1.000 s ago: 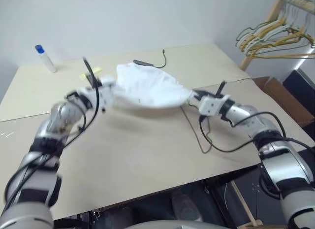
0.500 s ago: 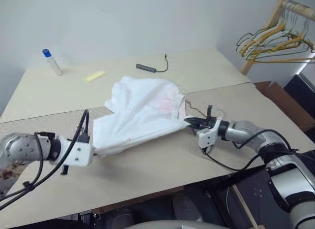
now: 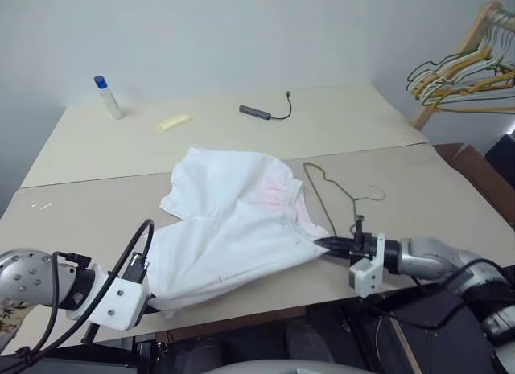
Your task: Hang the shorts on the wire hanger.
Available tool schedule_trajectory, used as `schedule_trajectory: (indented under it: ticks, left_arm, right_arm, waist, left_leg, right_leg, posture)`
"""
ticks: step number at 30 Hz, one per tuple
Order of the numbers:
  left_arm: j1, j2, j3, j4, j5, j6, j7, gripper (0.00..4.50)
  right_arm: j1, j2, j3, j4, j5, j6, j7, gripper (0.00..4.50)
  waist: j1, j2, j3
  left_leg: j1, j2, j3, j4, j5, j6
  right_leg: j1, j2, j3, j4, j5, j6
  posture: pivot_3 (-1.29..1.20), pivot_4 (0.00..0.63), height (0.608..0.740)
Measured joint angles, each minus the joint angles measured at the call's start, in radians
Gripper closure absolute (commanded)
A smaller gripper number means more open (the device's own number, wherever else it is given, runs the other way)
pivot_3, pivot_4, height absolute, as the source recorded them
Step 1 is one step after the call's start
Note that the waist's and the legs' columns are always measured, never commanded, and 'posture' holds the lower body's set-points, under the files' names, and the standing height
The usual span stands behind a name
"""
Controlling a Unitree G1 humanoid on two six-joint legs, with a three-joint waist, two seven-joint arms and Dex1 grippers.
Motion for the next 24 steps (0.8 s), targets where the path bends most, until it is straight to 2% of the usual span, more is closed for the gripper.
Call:
schedule_trajectory:
  ticks: [2,7,12,14,17,20,24]
  left_arm:
    - [0.002,-0.001,-0.002,-0.004,-0.022,0.012,-0.024,3.81]
    - [0.0,-0.002,0.016,-0.03,-0.134,0.076,-0.101,2.18]
    - [-0.144,0.006,0.068,-0.024,-0.295,0.193,-0.129,0.63]
    - [-0.243,0.003,0.065,0.004,-0.352,0.246,-0.118,0.04]
    - [-0.407,-0.037,0.056,0.081,-0.437,0.334,-0.067,0.04]
    - [-0.566,-0.149,0.005,0.122,-0.488,0.434,0.073,0.04]
    - [-0.662,-0.287,-0.089,0.122,-0.506,0.536,0.227,0.04]
  right_arm:
    - [0.039,-0.004,-0.004,-0.052,0.041,0.037,0.041,3.6]
    - [0.092,-0.007,-0.032,-0.125,0.142,0.116,0.13,1.85]
    - [0.188,-0.121,-0.107,-0.21,0.318,0.195,0.234,0.1]
    - [0.304,-0.212,-0.145,-0.301,0.484,0.316,0.312,0.0]
    - [0.438,-0.3,-0.246,-0.422,0.759,0.584,0.401,0.0]
    - [0.426,-0.27,-0.33,-0.469,0.901,0.859,0.376,0.0]
    - [0.321,-0.182,-0.348,-0.486,0.932,1.229,0.29,0.0]
  waist:
    - [-0.001,-0.001,0.0]
    - [0.0,-0.001,-0.001]
    - [0.023,-0.001,-0.001]
    - [0.038,0.0,0.0]
    - [0.047,0.0,-0.001]
    - [0.045,-0.004,-0.004]
    - [0.046,-0.005,-0.007]
  left_leg:
    - [0.001,0.001,0.0,0.0,0.0,0.0]
    - [-0.001,0.001,0.001,0.0,-0.002,0.0]
    - [-0.001,0.001,0.001,0.0,-0.002,0.0]
    - [-0.002,0.001,0.001,0.0,-0.002,0.0]
    - [0.0,0.002,0.002,0.0,-0.002,0.0]
    - [0.003,0.003,0.002,0.0,-0.002,0.0]
    - [-0.003,0.002,0.002,0.001,-0.003,-0.002]
  right_leg:
    - [0.0,0.001,0.0,0.0,-0.001,-0.001]
    - [-0.001,0.001,0.0,0.0,-0.001,-0.001]
    - [-0.001,0.001,0.0,0.0,-0.001,0.0]
    - [-0.001,0.001,-0.001,0.0,-0.002,0.0]
    - [-0.001,0.001,0.0,0.0,-0.002,0.0]
    - [0.002,0.002,0.001,0.0,-0.002,0.0]
    - [-0.003,0.003,0.001,0.0,-0.002,0.0]
  posture:
    - [-0.15,0.0,0.74]
    - [-0.16,0.0,0.74]
    - [-0.15,0.0,0.74]
    - [-0.15,0.0,0.74]
    - [-0.16,0.0,0.74]
    - [-0.18,0.0,0.74]
    - [-0.19,0.0,0.74]
